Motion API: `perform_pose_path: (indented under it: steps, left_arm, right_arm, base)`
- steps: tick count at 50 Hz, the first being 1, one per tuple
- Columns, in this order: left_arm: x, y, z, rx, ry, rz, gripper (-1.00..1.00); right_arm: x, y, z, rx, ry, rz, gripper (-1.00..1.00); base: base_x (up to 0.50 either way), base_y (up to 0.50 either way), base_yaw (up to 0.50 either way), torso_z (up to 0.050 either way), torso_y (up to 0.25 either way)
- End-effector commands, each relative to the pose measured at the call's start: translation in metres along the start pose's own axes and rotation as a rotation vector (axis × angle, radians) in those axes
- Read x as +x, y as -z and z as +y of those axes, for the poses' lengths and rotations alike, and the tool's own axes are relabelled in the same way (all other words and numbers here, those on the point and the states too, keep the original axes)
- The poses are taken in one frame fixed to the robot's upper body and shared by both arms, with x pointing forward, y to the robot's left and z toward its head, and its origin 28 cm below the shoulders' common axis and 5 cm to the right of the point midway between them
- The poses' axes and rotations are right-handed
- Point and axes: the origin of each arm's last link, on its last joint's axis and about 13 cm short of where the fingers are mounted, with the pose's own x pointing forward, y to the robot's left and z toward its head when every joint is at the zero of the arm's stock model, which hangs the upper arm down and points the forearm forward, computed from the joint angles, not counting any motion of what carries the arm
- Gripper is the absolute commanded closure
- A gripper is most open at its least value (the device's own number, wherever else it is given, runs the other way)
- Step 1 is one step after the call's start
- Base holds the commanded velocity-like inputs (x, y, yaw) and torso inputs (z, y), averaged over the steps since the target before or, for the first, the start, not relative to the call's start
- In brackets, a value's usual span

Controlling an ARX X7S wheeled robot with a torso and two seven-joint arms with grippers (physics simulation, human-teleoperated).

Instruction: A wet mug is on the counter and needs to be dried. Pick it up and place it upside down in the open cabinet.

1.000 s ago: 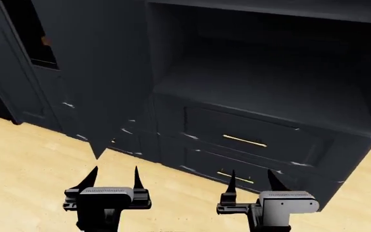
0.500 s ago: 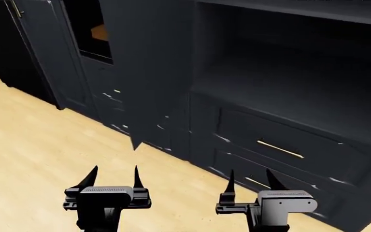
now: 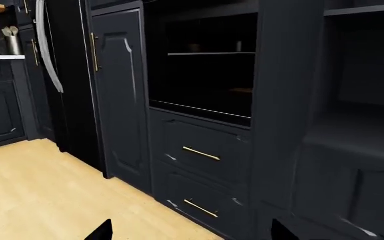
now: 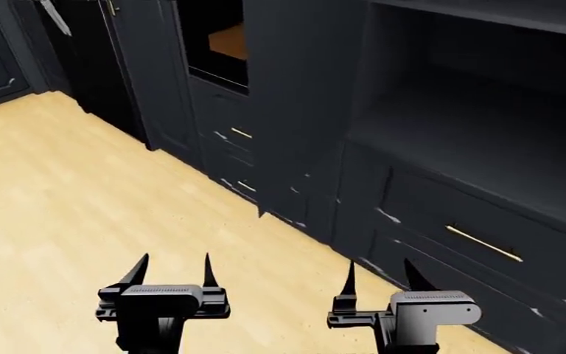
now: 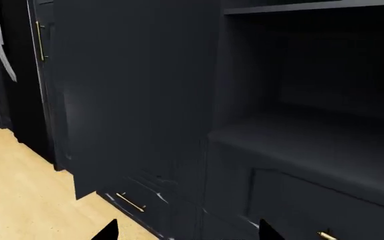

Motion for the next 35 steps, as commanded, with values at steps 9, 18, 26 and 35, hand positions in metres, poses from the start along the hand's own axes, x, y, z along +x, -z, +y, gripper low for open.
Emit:
perform_pose_path:
  steps: [9,18,26,35]
  left_arm:
    - [0.0002,0.0004,0.0004,-0.003,-0.002,0.003,-1.00]
    - [0.0005,0.0006,-0.0001,-0.002,-0.001,0.003,-1.00]
    - [0.0007,0.0006,-0.0006,-0.001,0.001,0.002,-1.00]
    - [0.0010,-0.0006,-0.0007,-0.001,0.001,0.002,-1.00]
  right_arm:
    - [0.0004,0.0013,0.0004,-0.003,0.000,0.004,-1.00]
    - [0.0010,0.0010,0.0005,-0.008,-0.001,0.004,-1.00]
    - [0.0014,0.0007,0.0012,-0.014,-0.003,0.001,-1.00]
    - [0.0008,0.0010,0.0016,-0.017,-0.004,0.001,-1.00]
  base:
    - [-0.18,-0.15,0.50,0.000,0.000]
    - [-0.09,-0.09,0.50,0.000,0.000]
    - [0.00,0.00,0.50,0.000,0.000]
    - [0.00,0.00,0.50,0.000,0.000]
